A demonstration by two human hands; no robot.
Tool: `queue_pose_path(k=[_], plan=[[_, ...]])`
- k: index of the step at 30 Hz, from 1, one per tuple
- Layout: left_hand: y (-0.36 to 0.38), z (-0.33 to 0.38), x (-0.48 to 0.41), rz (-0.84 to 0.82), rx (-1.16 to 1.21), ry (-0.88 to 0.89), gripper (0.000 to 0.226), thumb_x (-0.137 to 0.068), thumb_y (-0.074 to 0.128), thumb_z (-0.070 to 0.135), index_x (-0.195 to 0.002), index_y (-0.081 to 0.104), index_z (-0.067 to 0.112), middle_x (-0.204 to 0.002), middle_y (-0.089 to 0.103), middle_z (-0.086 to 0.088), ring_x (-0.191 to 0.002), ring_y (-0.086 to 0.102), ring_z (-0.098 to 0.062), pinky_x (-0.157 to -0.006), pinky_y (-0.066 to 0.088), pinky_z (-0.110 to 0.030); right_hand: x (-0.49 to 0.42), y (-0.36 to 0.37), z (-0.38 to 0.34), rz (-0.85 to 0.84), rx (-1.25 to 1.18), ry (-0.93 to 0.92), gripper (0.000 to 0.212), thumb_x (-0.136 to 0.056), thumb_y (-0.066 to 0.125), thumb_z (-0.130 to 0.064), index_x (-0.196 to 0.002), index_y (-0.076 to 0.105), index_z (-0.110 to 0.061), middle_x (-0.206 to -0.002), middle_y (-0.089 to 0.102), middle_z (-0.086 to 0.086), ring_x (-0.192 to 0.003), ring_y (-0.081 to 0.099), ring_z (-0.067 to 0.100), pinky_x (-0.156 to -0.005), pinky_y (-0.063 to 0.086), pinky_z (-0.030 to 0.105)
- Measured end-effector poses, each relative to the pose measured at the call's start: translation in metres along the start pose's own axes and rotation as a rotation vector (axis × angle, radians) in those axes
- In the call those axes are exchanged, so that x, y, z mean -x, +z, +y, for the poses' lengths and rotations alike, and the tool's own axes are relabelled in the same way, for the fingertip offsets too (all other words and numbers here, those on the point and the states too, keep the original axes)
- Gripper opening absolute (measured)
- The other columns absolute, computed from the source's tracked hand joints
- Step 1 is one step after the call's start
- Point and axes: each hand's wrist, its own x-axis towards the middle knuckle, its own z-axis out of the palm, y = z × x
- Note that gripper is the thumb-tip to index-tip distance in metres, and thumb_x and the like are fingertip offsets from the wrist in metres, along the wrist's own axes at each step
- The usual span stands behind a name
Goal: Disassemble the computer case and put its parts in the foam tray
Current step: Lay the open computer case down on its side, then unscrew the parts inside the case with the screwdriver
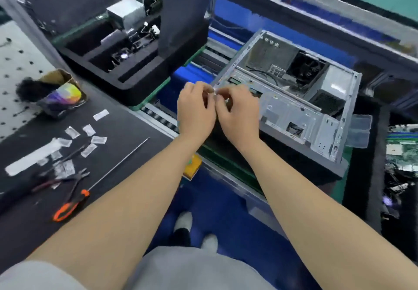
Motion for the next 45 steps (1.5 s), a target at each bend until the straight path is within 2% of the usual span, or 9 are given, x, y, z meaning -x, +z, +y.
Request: queue_pose_path(k=[3, 8, 13, 18, 27, 36, 40, 43, 45], plan=[[-0.027, -0.032, 0.024, 0.001, -0.021, -0.115, 0.010, -0.095, 0.057, 0.014, -0.102, 0.064, 0.017, -0.106, 0.057, 0.000, -0.099, 0.055, -0.023, -0.085, 0.050, -0.045, 0.021, 0.029, -0.028, -0.138, -0.095, -0.072, 0.011, -0.097, 0.065, -0.009, -0.103, 0.074, -0.010, -0.096, 0.072, 0.001, -0.088, 0.059, 0.011, -0.081, 0.044, 0.017], [-0.078, -0.096, 0.061, -0.153, -0.197, -0.329, 0.013, -0.092, 0.051, 0.016, -0.095, 0.064, 0.019, -0.097, 0.064, 0.001, -0.088, 0.059, -0.025, -0.068, 0.047, -0.036, 0.058, 0.089, -0.059, -0.459, -0.181, 0.095, 0.016, -0.094, 0.066, -0.010, -0.104, 0.078, -0.013, -0.099, 0.077, 0.001, -0.092, 0.067, 0.016, -0.088, 0.051, 0.033], [-0.121, -0.164, 0.084, -0.294, -0.377, -0.463, 0.025, -0.094, 0.052, 0.015, -0.104, 0.074, 0.022, -0.110, 0.065, -0.008, -0.101, 0.062, -0.033, -0.074, 0.047, -0.038, 0.092, 0.143, -0.075, -0.788, -0.365, 0.420, 0.022, -0.090, 0.066, -0.011, -0.108, 0.077, -0.016, -0.100, 0.079, 0.003, -0.093, 0.076, 0.025, -0.088, 0.063, 0.042], [-0.148, -0.222, 0.090, -0.428, -0.483, -0.446, 0.030, -0.099, 0.055, 0.015, -0.127, 0.066, 0.017, -0.129, 0.053, -0.015, -0.116, 0.057, -0.038, -0.100, 0.047, -0.048, 0.121, 0.190, -0.087, -0.895, -0.429, 0.670, 0.021, -0.097, 0.062, -0.012, -0.116, 0.070, -0.018, -0.111, 0.074, 0.007, -0.094, 0.078, 0.025, -0.072, 0.061, 0.030], [-0.160, -0.279, 0.106, -0.548, -0.669, -0.407, 0.032, -0.103, 0.057, 0.026, -0.129, 0.045, 0.014, -0.133, 0.046, -0.013, -0.124, 0.049, -0.035, -0.099, 0.044, -0.048, 0.166, 0.238, -0.113, -0.891, -0.456, 0.919, 0.025, -0.103, 0.060, -0.012, -0.127, 0.065, -0.014, -0.120, 0.072, 0.014, -0.108, 0.075, 0.027, -0.089, 0.064, 0.036], [-0.155, -0.270, 0.095, -0.499, -0.279, -0.514, 0.008, -0.099, 0.056, 0.017, -0.103, 0.059, 0.010, -0.111, 0.064, -0.011, -0.105, 0.060, -0.033, -0.076, 0.042, -0.036, 0.171, 0.236, -0.126, -0.830, -0.458, 0.946, 0.031, -0.104, 0.059, -0.019, -0.135, 0.055, -0.017, -0.118, 0.072, 0.008, -0.106, 0.074, 0.024, -0.094, 0.063, 0.042], [-0.150, -0.242, 0.068, -0.422, -0.048, -0.604, 0.025, -0.096, 0.059, 0.015, -0.121, 0.055, 0.012, -0.113, 0.067, -0.014, -0.107, 0.062, -0.029, -0.081, 0.044, -0.031, 0.162, 0.220, -0.131, -0.853, -0.619, 0.979, 0.036, -0.110, 0.049, -0.031, -0.134, 0.050, -0.004, -0.099, 0.067, 0.016, -0.082, 0.073, 0.032, -0.077, 0.066, 0.055], [-0.149, -0.218, 0.047, -0.403, 0.095, -0.513, 0.044, -0.095, 0.056, 0.008, -0.129, 0.043, 0.032, -0.090, 0.070, -0.010, -0.083, 0.065, -0.020, -0.071, 0.051, -0.034, 0.147, 0.202, -0.136, -0.741, -0.720, 0.957, 0.040, -0.114, 0.043, -0.036, -0.137, 0.042, -0.003, -0.089, 0.064, 0.017, -0.056, 0.062, 0.026, -0.051, 0.058, 0.037], [-0.147, -0.205, 0.034, -0.408, 0.110, -0.423, 0.036, -0.098, 0.048, 0.007, -0.121, 0.058, 0.033, -0.084, 0.070, -0.001, -0.076, 0.062, -0.007, -0.072, 0.053, -0.026, 0.133, 0.186, -0.139, -0.630, -0.718, 0.921, 0.038, -0.114, 0.044, -0.038, -0.138, 0.040, -0.009, -0.079, 0.061, 0.013, -0.048, 0.051, 0.018, -0.042, 0.046, 0.029]])
